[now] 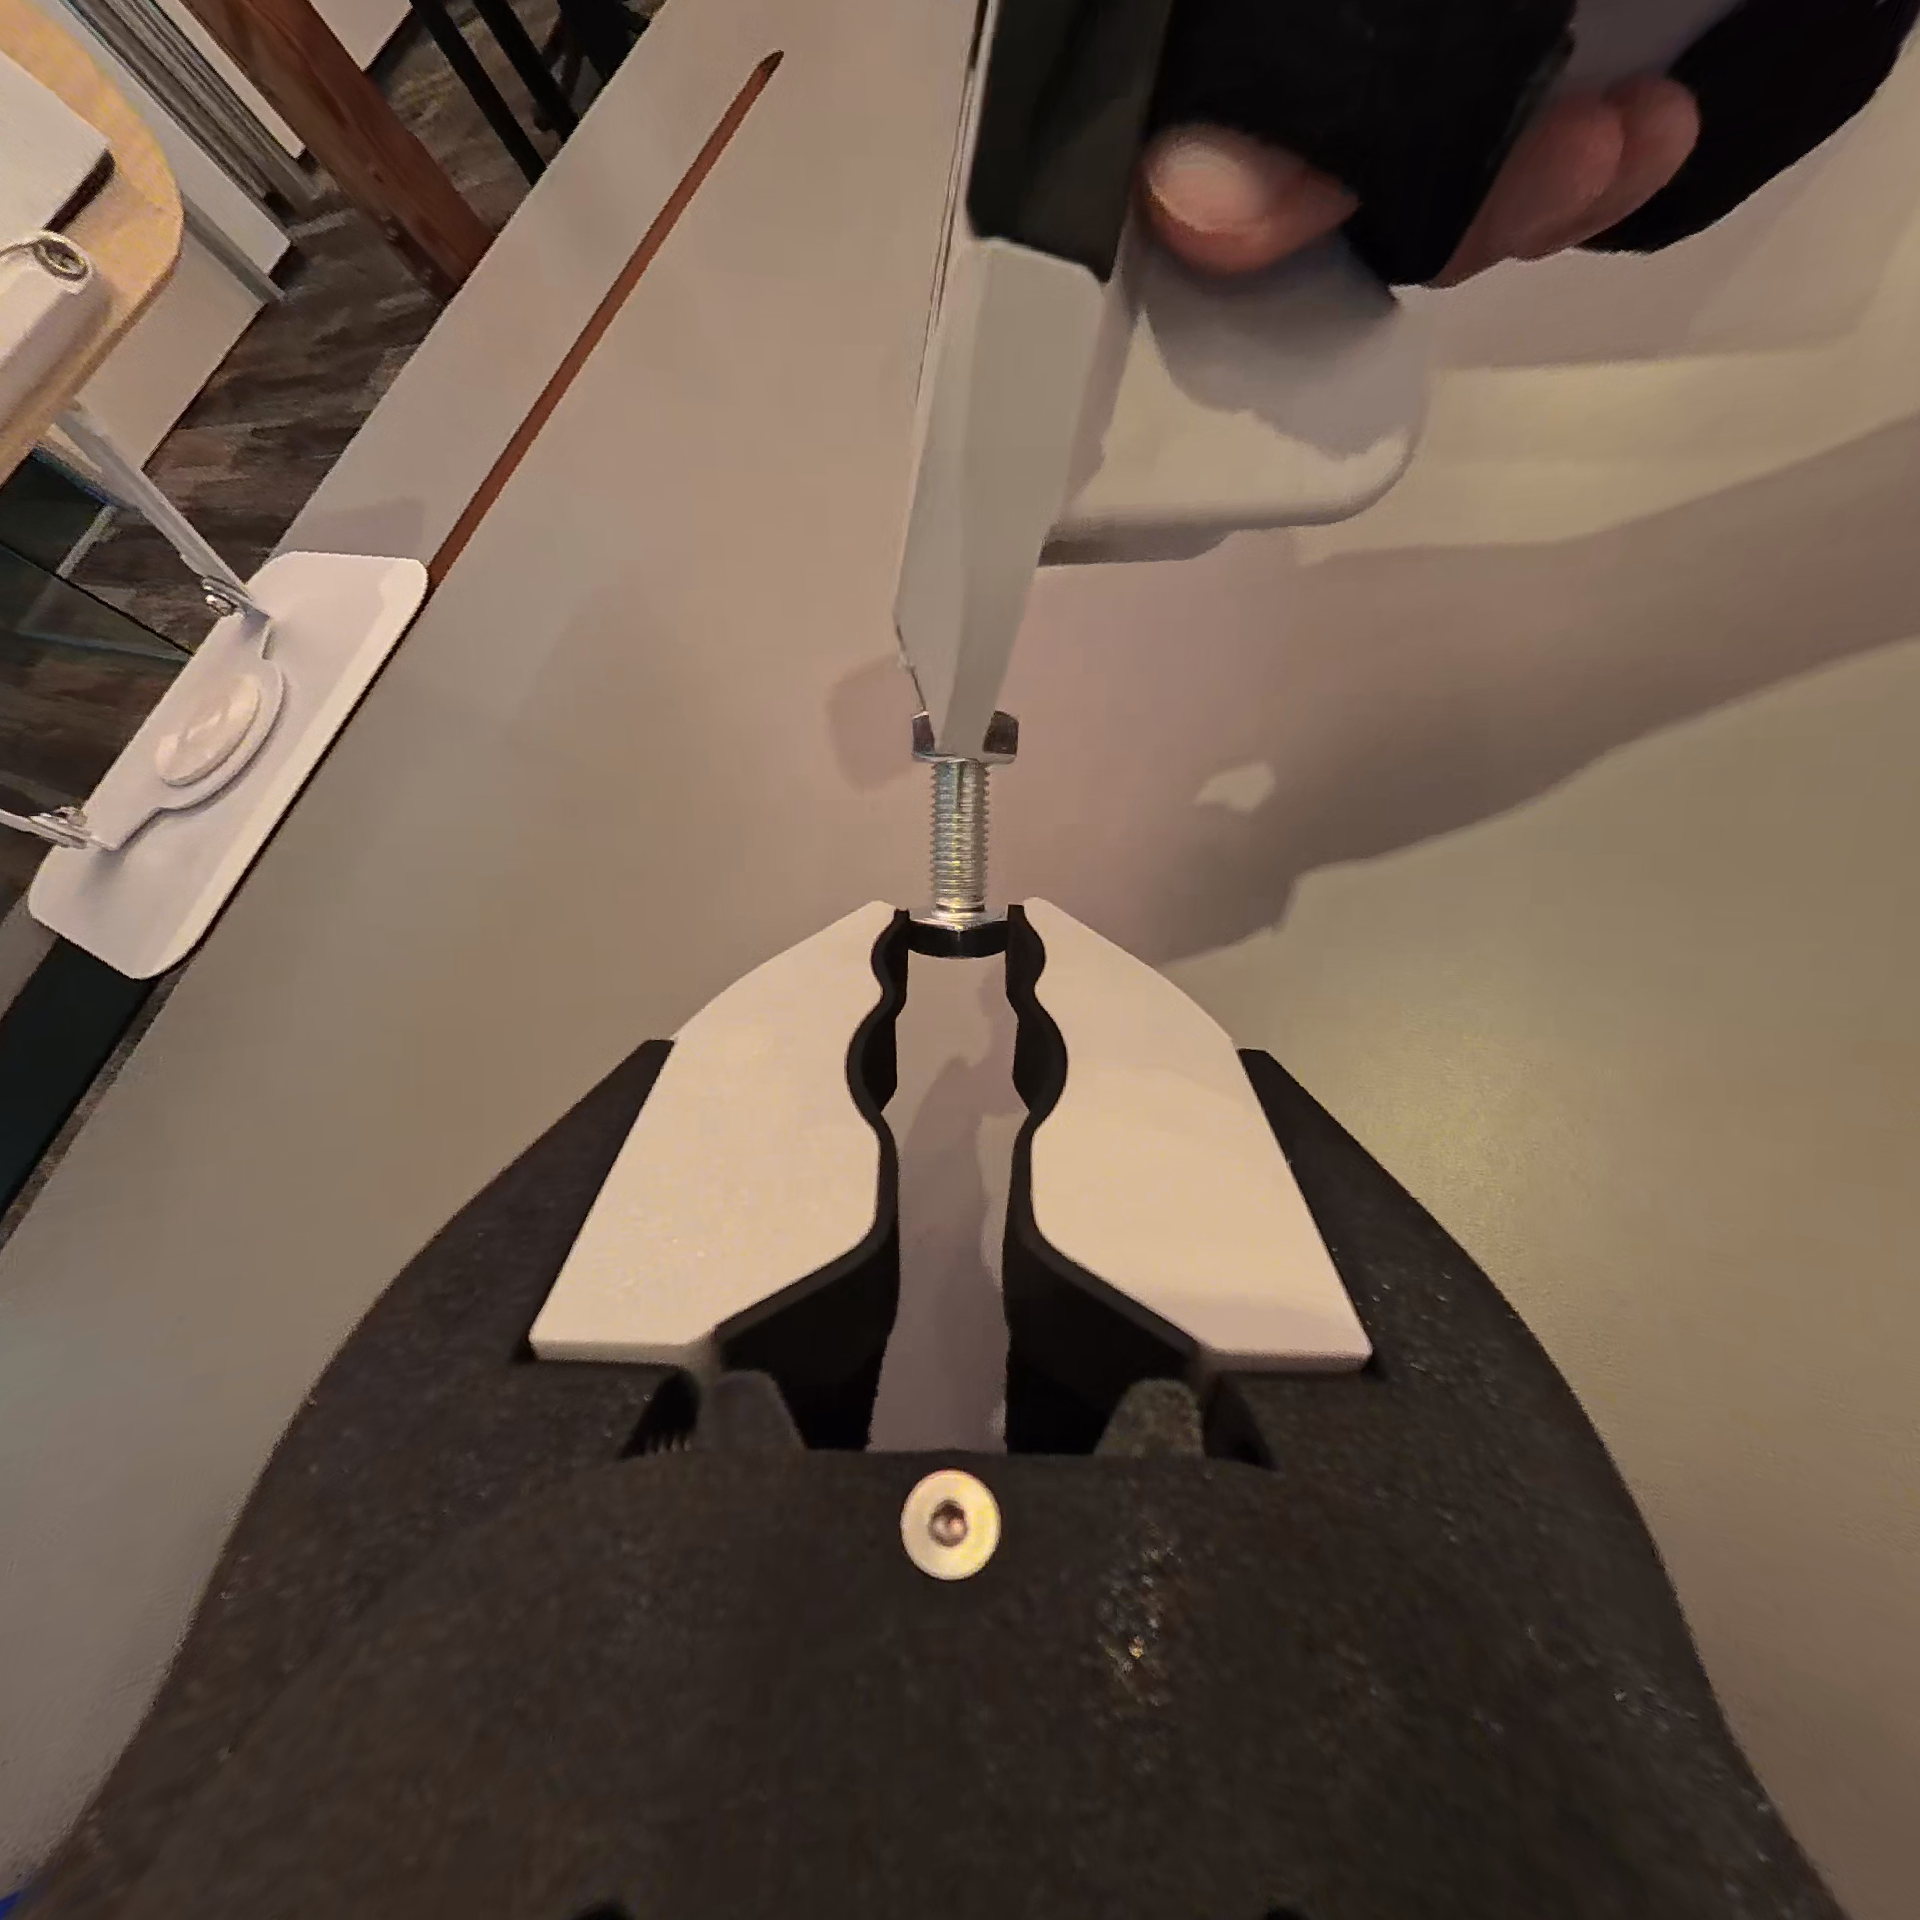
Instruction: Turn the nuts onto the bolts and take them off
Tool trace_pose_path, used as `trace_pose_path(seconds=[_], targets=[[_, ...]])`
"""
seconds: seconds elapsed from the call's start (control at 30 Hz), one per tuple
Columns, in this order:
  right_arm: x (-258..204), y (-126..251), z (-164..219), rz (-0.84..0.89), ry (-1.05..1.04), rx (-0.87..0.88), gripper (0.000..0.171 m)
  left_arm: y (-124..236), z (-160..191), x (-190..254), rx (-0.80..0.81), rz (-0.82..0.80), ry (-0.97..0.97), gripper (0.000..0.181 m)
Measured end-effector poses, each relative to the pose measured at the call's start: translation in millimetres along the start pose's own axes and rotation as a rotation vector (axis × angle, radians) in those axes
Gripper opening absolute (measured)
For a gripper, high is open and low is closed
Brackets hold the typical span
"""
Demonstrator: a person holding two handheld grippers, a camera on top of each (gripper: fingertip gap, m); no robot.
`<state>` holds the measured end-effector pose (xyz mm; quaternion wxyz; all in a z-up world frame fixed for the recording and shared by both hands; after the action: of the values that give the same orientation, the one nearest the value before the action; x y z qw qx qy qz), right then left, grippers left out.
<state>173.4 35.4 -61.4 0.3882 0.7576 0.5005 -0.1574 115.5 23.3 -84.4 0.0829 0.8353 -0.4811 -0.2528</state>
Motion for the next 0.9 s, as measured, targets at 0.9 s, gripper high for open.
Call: trace_pose_path(seconds=[0.9], targets=[[-1.0, 1.4, 12.7, -0.061, -0.089, -0.010, 0.018, 1.0, -2.6, 10.5, 0.017, 0.084, -0.009, 0.018]])
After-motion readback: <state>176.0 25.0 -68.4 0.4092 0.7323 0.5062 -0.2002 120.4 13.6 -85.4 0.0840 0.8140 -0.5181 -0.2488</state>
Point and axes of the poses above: each gripper's, where its closed fingertips meet, y back along the fingers, z out of its underside, x = y × z across the jaws, the point moved 3 cm from there along y, back along the fingers, and after that the axes turned 11 degrees about x, right-handed, at the moved point
